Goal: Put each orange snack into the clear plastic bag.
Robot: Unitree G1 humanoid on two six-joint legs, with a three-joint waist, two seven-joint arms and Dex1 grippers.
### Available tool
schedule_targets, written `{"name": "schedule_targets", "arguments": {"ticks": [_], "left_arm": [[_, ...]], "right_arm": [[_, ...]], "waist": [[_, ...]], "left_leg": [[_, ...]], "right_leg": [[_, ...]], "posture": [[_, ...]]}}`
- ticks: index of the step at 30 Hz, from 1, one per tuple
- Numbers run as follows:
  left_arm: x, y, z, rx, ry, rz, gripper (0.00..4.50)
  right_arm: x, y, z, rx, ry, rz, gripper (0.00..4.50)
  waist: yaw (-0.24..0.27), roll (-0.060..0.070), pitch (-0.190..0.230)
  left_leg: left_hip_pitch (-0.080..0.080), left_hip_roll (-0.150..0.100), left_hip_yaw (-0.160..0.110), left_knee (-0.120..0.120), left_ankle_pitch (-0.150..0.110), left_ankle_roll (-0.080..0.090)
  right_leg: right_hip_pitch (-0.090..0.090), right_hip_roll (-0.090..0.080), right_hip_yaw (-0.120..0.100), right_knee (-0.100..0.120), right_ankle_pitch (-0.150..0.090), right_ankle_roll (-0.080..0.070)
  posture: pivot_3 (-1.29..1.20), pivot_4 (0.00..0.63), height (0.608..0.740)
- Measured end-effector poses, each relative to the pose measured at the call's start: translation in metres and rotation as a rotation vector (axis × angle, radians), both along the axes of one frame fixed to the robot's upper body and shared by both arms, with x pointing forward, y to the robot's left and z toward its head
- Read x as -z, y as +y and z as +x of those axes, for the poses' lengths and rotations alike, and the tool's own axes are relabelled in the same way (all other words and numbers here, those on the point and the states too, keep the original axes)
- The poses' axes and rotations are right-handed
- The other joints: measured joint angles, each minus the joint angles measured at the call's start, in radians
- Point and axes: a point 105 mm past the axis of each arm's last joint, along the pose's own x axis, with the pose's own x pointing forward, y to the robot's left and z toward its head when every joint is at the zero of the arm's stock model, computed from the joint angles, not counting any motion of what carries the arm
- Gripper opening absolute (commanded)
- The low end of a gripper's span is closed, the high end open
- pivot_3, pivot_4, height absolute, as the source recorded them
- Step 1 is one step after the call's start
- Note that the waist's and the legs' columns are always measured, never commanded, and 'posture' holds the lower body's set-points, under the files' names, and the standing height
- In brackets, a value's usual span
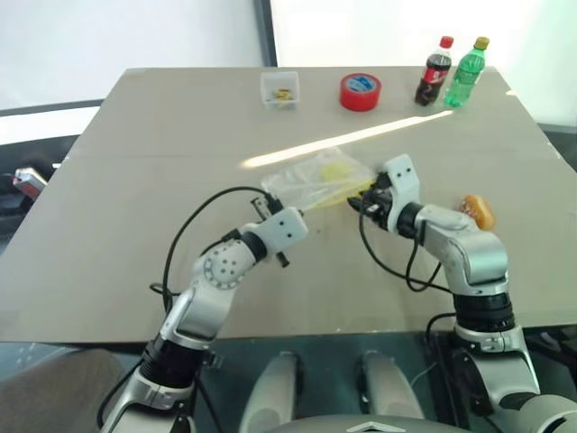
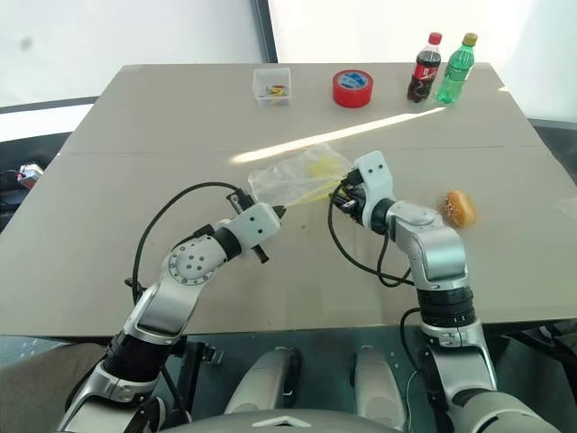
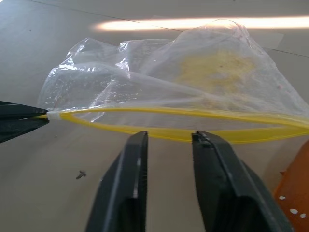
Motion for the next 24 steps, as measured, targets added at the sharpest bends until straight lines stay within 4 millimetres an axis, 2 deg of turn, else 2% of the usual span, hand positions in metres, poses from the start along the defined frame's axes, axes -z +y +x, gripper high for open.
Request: {"name": "schedule_targets", "arguments": {"ticks": [1,11,17,20,24], "left_arm": [[0.000,0.000,0.000,0.001,-0.001,0.000,0.00],[-0.002,-0.004,-0.001,0.020,-0.011,0.004,0.00],[0.000,-0.008,-0.003,0.044,-0.006,0.011,0.00],[0.000,-0.008,-0.003,0.047,-0.006,0.012,0.00],[0.000,-0.008,-0.002,0.046,-0.005,0.014,0.00]], "right_arm": [[0.000,0.001,0.000,0.003,0.001,0.001,0.05],[0.012,0.005,0.011,0.015,0.015,-0.004,0.05],[0.016,0.015,0.025,0.034,-0.022,-0.009,0.05],[0.023,0.025,0.032,0.009,-0.085,-0.110,0.05],[0.034,0.036,0.042,-0.073,-0.280,-0.393,0.05]], "waist": [[0.000,0.000,0.000],[-0.001,0.000,0.000],[-0.003,0.000,0.000],[-0.003,0.000,0.000],[-0.003,0.000,0.000]], "left_leg": [[0.000,0.000,0.000,0.000,0.000,0.000],[0.000,0.000,0.000,0.000,0.000,0.000],[0.000,0.000,0.001,0.000,0.000,0.000],[0.000,0.000,0.002,0.000,0.000,0.000],[0.000,0.000,0.004,0.000,0.000,0.000]], "right_leg": [[0.000,0.000,0.000,0.000,0.000,0.000],[0.000,0.000,0.000,0.000,0.000,0.000],[0.000,0.000,0.000,0.000,0.000,0.000],[0.000,0.000,0.000,0.000,0.000,0.000],[-0.001,0.000,0.000,0.000,0.000,0.000]], "posture": [[0.00,0.150,0.740],[0.00,0.150,0.740],[0.00,0.150,0.740],[0.00,0.150,0.740],[0.00,0.150,0.740]]}}
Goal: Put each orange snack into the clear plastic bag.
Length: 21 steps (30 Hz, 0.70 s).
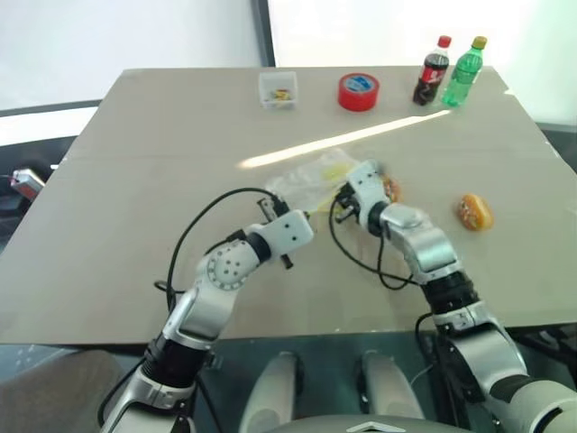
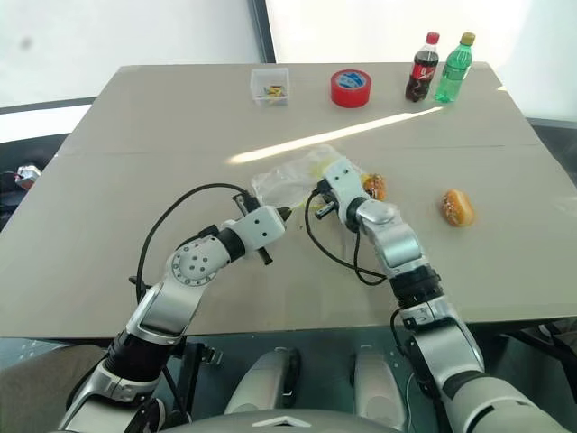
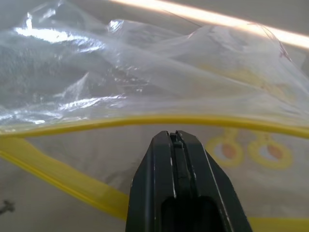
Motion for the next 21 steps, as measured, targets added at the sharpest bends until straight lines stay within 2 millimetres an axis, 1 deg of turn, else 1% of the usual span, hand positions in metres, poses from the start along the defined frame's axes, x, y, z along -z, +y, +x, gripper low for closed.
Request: {"name": "schedule_targets", "arguments": {"ticks": [1,3,4,5,6,8,10,11,18,20,21], "left_arm": [[0.001,0.001,0.001,-0.003,0.002,0.002,0.00],[0.002,0.003,0.003,-0.009,0.006,0.007,0.00],[0.002,0.004,0.004,-0.014,0.007,0.009,0.00],[0.001,0.004,0.004,-0.013,0.005,0.009,0.00],[0.000,0.003,0.005,-0.011,0.001,0.009,0.00],[-0.001,0.003,0.005,-0.010,-0.003,0.009,0.00],[-0.001,0.003,0.005,-0.011,-0.004,0.010,0.00],[-0.001,0.003,0.005,-0.011,-0.005,0.011,0.00],[-0.002,0.003,0.006,-0.017,-0.007,0.008,0.00],[-0.002,0.003,0.007,-0.025,-0.007,0.001,0.00],[-0.004,0.003,0.008,-0.036,-0.010,-0.009,0.00]], "right_arm": [[0.001,0.002,0.002,-0.039,-0.065,-0.079,0.27],[0.000,0.007,0.005,-0.099,-0.185,-0.198,0.90],[-0.003,0.013,0.008,-0.155,-0.307,-0.320,1.33],[-0.005,0.016,0.009,-0.178,-0.365,-0.370,1.89],[-0.008,0.018,0.012,-0.206,-0.438,-0.440,2.33],[-0.011,0.022,0.016,-0.243,-0.530,-0.527,3.31],[-0.016,0.023,0.019,-0.255,-0.591,-0.571,4.29],[-0.019,0.024,0.022,-0.258,-0.623,-0.593,4.46],[-0.021,0.020,0.029,-0.252,-0.726,-0.696,4.46],[-0.022,0.017,0.030,-0.241,-0.755,-0.713,4.46],[-0.024,0.011,0.031,-0.231,-0.784,-0.726,4.46]], "waist": [[0.000,0.000,0.000],[-0.001,0.000,0.000],[-0.001,0.000,0.000],[-0.003,0.000,0.000],[-0.003,0.000,0.000],[-0.002,0.000,0.000],[-0.002,0.000,0.000],[-0.002,0.000,0.000],[0.000,0.000,0.000],[0.001,0.000,0.000],[0.002,0.000,0.000]], "left_leg": [[0.000,0.000,0.000,0.000,0.000,0.000],[0.000,0.000,0.001,0.000,0.000,0.000],[0.000,0.000,0.001,0.000,0.000,0.000],[0.000,0.000,0.001,0.000,0.000,0.000],[0.000,0.000,0.001,0.000,0.000,0.000],[0.000,0.000,0.000,-0.001,0.000,0.000],[0.000,0.000,-0.001,-0.001,0.000,0.000],[0.000,0.000,0.000,-0.001,0.000,0.000],[0.000,0.000,-0.001,-0.001,0.000,0.000],[0.000,0.000,-0.001,-0.001,0.000,0.000],[0.000,0.000,-0.001,-0.001,0.000,0.000]], "right_leg": [[0.000,0.000,0.000,0.000,0.000,0.000],[0.000,0.000,0.000,0.000,0.000,0.000],[-0.001,0.000,0.000,0.000,0.000,0.000],[-0.001,0.000,0.001,0.000,0.000,0.000],[-0.001,0.000,0.001,0.000,0.000,0.000],[-0.002,0.000,0.001,0.000,0.000,0.000],[-0.002,0.000,0.002,0.000,0.000,0.000],[-0.002,0.000,0.002,0.000,0.000,0.000],[-0.002,0.000,0.002,0.001,0.000,0.000],[-0.002,0.000,0.002,0.001,0.000,0.000],[-0.002,0.000,0.002,0.001,0.000,0.000]], "posture": [[0.00,0.150,0.740],[0.00,0.150,0.740],[0.00,0.150,0.740],[0.00,0.150,0.740],[0.00,0.150,0.740],[0.00,0.150,0.740],[0.00,0.150,0.740],[0.00,0.150,0.740],[0.00,0.150,0.740],[0.00,0.150,0.740],[0.00,0.150,0.740]]}}
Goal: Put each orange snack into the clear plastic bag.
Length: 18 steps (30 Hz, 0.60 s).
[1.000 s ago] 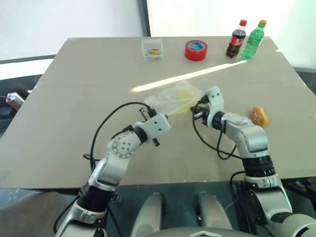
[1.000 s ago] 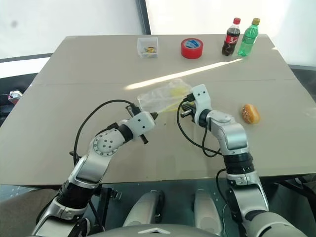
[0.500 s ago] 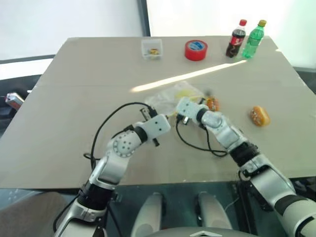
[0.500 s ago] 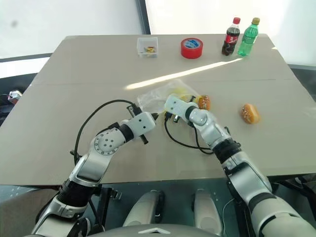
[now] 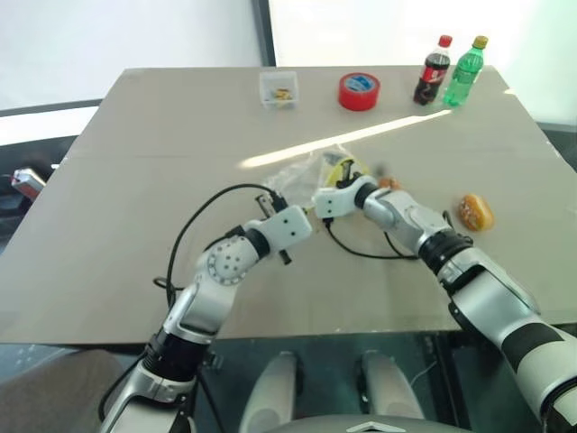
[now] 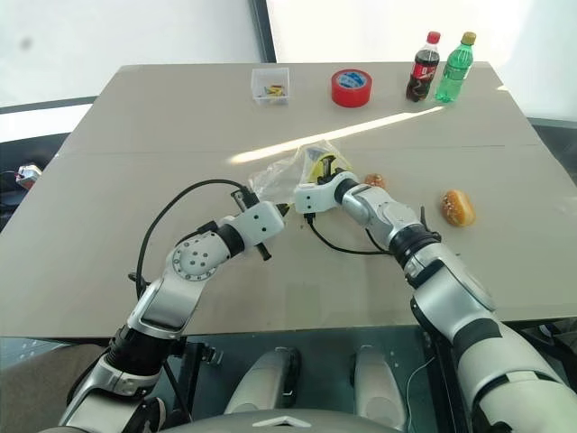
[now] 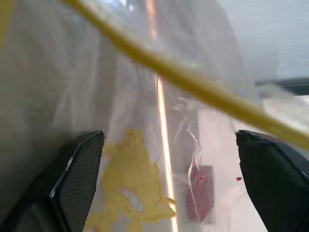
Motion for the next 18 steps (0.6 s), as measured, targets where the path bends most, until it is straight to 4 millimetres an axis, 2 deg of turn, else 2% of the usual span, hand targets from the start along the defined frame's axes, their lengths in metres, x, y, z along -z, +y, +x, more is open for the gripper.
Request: {"name": "schedule_targets", "arguments": {"ticks": [4,8,14,18], "left_arm": [[-0.006,0.001,0.004,-0.027,-0.009,-0.027,0.00],[-0.011,-0.002,0.007,-0.035,-0.009,-0.058,0.00],[-0.011,-0.002,0.008,-0.041,-0.004,-0.065,0.00],[-0.009,-0.004,0.009,-0.037,0.002,-0.074,0.00]], "right_arm": [[-0.010,-0.014,-0.003,-0.021,-0.084,-0.006,4.46],[-0.013,-0.025,-0.014,-0.058,-0.123,0.001,4.46],[-0.002,-0.030,-0.026,-0.065,-0.023,0.042,4.46],[0.004,-0.029,-0.025,-0.040,0.031,0.046,4.46]], "waist": [[-0.002,0.000,0.000],[-0.003,0.000,0.000],[-0.005,0.000,0.000],[-0.004,0.000,0.000]], "left_leg": [[0.000,0.000,0.000,0.000,0.000,0.000],[0.000,0.000,0.001,0.000,0.000,0.000],[0.000,0.000,0.001,0.000,0.000,0.000],[0.000,0.000,0.001,0.000,0.000,0.000]], "right_leg": [[0.000,0.000,0.000,0.000,0.000,0.000],[0.000,0.000,0.000,0.000,0.000,0.000],[0.000,0.000,0.001,0.000,0.000,0.000],[0.000,0.000,0.001,0.000,0.000,0.000]], "posture": [[0.00,0.150,0.740],[0.00,0.150,0.740],[0.00,0.150,0.740],[0.00,0.150,0.740]]}}
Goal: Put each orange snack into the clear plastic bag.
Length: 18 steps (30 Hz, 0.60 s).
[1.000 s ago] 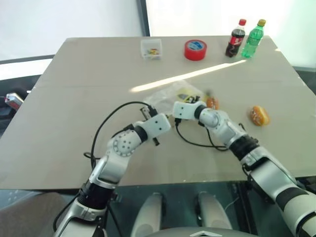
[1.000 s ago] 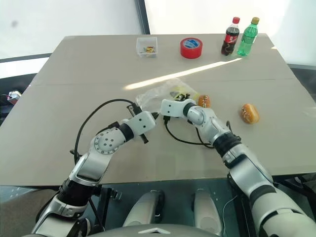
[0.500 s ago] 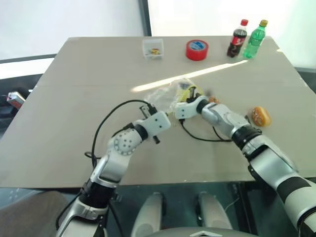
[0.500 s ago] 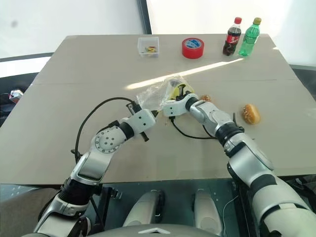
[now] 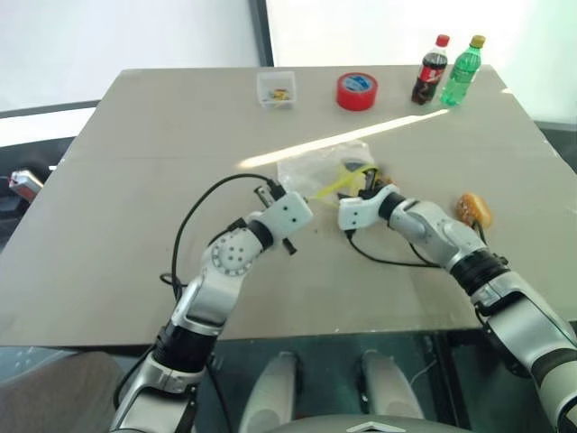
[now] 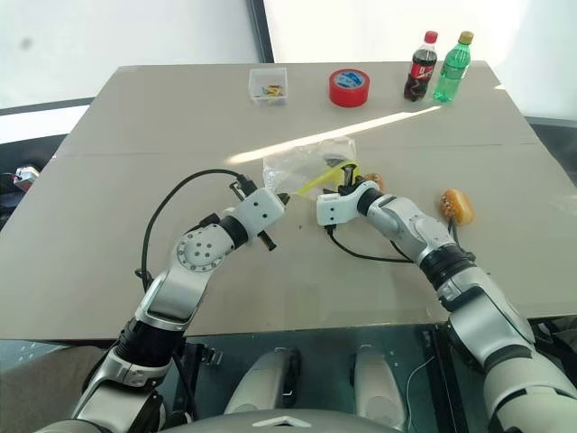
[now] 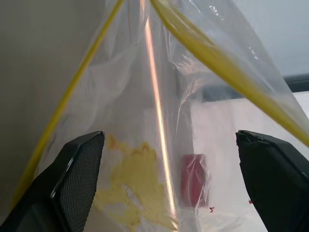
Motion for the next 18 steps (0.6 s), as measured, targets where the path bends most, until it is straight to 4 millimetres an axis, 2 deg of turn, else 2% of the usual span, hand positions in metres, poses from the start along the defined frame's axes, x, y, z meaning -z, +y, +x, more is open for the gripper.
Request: {"name": "schedule_targets", "arguments": {"ticks": [4,9,15,16,17,18], "left_arm": [[-0.0005,-0.0023,-0.0003,0.006,0.001,-0.012,0.00],[-0.0024,-0.0064,-0.0005,0.016,0.000,-0.032,0.00],[-0.0070,-0.0091,0.0010,0.013,-0.017,-0.048,0.00],[-0.0076,-0.0091,0.0012,0.011,-0.019,-0.049,0.00],[-0.0076,-0.0091,0.0013,0.011,-0.020,-0.050,0.00],[-0.0077,-0.0093,0.0013,0.010,-0.020,-0.051,0.00]], "right_arm": [[0.0050,0.0022,0.0032,0.024,0.034,-0.005,4.46],[0.0023,0.0055,0.0098,0.047,0.034,-0.031,4.46],[0.0030,0.0079,0.0063,0.026,0.048,-0.032,4.46],[0.0038,0.0081,0.0046,0.022,0.053,-0.027,4.08],[0.0042,0.0080,0.0038,0.021,0.058,-0.022,3.96],[0.0059,0.0076,0.0024,0.018,0.067,-0.021,3.66]], "waist": [[0.000,0.000,0.000],[0.001,0.000,0.000],[0.001,0.000,0.000],[0.001,0.000,0.000],[0.001,0.000,0.000],[0.001,0.000,0.000]], "left_leg": [[0.000,0.000,0.000,0.000,0.000,0.000],[0.000,0.000,0.000,0.000,0.000,0.000],[0.000,0.000,0.000,0.000,0.000,0.000],[0.000,0.000,0.000,0.000,0.000,0.000],[0.000,0.000,0.000,0.000,0.000,0.000],[0.000,0.000,0.000,0.000,0.000,0.000]], "right_leg": [[0.000,0.000,0.000,0.000,0.000,0.000],[0.000,0.000,0.000,0.000,0.000,0.000],[0.000,0.000,0.000,0.000,0.000,0.000],[0.000,0.000,0.000,0.000,0.000,0.000],[0.000,0.000,0.000,0.000,0.000,0.000],[0.000,0.000,0.000,0.000,0.000,0.000]], "posture": [[0.00,0.150,0.740],[0.00,0.150,0.740],[0.00,0.150,0.740],[0.00,0.150,0.740],[0.00,0.150,0.740],[0.00,0.150,0.740]]}}
